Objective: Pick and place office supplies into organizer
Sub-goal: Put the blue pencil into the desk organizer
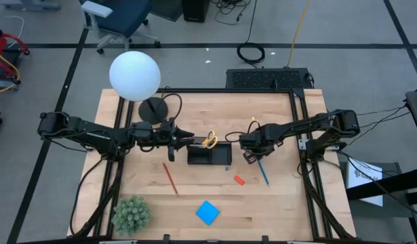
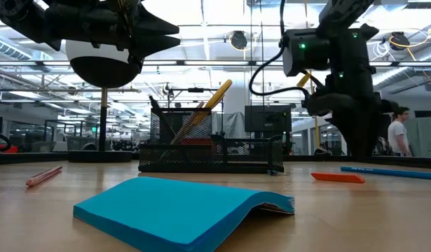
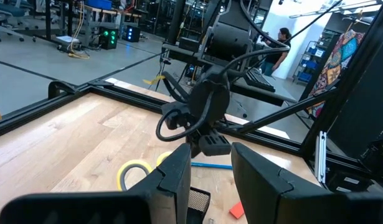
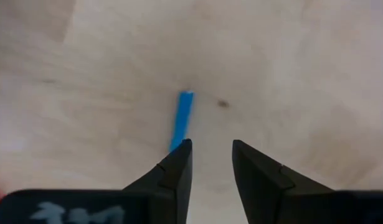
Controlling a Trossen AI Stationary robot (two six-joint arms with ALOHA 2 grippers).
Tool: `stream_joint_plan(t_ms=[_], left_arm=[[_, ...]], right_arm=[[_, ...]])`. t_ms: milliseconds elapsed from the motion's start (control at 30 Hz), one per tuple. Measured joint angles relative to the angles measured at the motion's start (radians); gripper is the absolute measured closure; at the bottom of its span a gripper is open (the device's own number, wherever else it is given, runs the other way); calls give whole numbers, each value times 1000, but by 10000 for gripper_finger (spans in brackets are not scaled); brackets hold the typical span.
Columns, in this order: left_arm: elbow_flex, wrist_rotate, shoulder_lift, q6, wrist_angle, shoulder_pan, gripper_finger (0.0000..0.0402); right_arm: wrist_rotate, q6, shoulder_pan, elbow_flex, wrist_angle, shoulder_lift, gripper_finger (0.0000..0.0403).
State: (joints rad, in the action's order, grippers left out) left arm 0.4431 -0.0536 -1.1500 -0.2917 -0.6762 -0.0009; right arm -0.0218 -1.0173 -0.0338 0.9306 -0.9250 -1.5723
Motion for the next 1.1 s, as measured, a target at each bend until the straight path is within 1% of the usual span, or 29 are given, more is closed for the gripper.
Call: stream_joint_plan(t_ms=[67, 167, 300, 567, 767, 867, 1100], left_arm=[[0, 0, 0, 0, 0, 0, 289], [0, 0, 0, 0, 0, 0, 288], [0, 0, 0, 0, 0, 0, 288], [0, 0, 0, 0, 0, 0, 289], [0, 0, 0, 0, 0, 0, 289], [0, 0, 0, 0, 0, 0, 289], [0, 0, 0, 0, 0, 0, 289]], right_arm=[[29, 15, 0, 0, -4, 0, 303], [41, 19, 0, 0, 19, 0, 302], [22, 8, 18, 0, 34, 0, 301], [16, -90, 50, 0, 43, 0, 303], [-38, -158, 68, 0, 92, 0, 303], [-35, -185, 80, 0, 116, 0, 303], [-32, -198, 82, 0, 113, -1, 303]])
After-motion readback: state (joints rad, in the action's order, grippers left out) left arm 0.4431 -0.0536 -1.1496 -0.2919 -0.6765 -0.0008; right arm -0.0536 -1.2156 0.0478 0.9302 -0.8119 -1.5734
